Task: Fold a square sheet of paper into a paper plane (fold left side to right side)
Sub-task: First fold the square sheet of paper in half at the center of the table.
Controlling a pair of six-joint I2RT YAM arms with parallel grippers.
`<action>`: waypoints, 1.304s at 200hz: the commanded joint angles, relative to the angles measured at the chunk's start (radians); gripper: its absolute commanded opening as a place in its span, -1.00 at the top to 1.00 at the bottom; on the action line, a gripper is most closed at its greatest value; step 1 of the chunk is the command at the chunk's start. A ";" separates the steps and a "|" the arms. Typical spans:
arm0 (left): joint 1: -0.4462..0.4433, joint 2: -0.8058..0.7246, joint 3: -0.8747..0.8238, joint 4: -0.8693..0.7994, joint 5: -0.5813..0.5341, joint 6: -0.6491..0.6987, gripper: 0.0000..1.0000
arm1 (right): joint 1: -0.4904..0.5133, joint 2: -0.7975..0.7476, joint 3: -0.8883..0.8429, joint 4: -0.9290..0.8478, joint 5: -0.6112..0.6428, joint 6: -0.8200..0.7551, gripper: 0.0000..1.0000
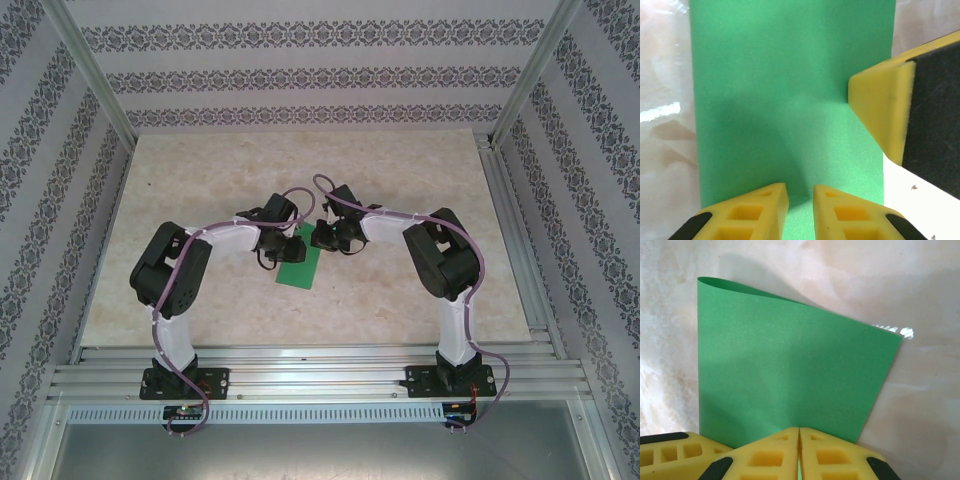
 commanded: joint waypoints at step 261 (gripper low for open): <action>0.115 -0.379 -0.165 -0.144 0.102 0.007 0.49 | 0.007 0.061 -0.002 -0.106 0.095 -0.021 0.81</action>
